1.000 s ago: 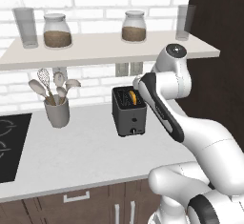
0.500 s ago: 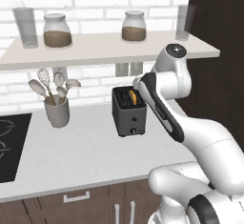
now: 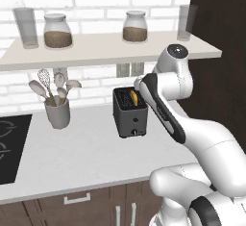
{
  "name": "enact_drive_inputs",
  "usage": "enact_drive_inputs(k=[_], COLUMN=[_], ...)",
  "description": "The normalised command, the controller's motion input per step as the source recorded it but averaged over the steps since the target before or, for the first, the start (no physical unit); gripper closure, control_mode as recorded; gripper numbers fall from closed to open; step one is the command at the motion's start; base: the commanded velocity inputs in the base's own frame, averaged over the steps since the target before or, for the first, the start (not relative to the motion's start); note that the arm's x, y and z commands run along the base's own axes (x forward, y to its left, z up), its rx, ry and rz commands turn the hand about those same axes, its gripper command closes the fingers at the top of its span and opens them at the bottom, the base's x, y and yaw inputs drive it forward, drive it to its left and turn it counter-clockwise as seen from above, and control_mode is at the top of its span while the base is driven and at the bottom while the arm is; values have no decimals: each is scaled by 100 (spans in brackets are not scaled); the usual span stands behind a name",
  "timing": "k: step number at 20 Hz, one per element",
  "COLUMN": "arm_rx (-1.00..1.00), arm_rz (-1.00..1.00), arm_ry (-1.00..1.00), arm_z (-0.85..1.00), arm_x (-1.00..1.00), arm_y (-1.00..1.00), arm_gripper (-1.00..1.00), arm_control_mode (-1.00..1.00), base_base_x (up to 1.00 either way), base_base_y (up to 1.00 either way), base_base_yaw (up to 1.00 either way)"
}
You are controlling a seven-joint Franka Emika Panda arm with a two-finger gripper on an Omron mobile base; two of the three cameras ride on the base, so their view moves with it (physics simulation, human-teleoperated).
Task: Start the toaster. Once the lever pops up, take the bread to the plate on the dining counter.
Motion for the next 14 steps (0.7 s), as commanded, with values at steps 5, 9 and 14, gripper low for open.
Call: enact_drive_inputs(k=[5, 9, 14], arm_rx=[0, 0, 0], arm_rz=[0, 0, 0], arm_ry=[0, 0, 0], arm_z=[0, 0, 0], arm_x=[0, 0, 0], arm_y=[0, 0, 0], arm_gripper=[-100, -100, -100], arm_control_mode=[-100, -100, -100], base_base_x=[0, 0, 0], base_base_y=[0, 0, 0], base_base_yaw=[0, 0, 0])
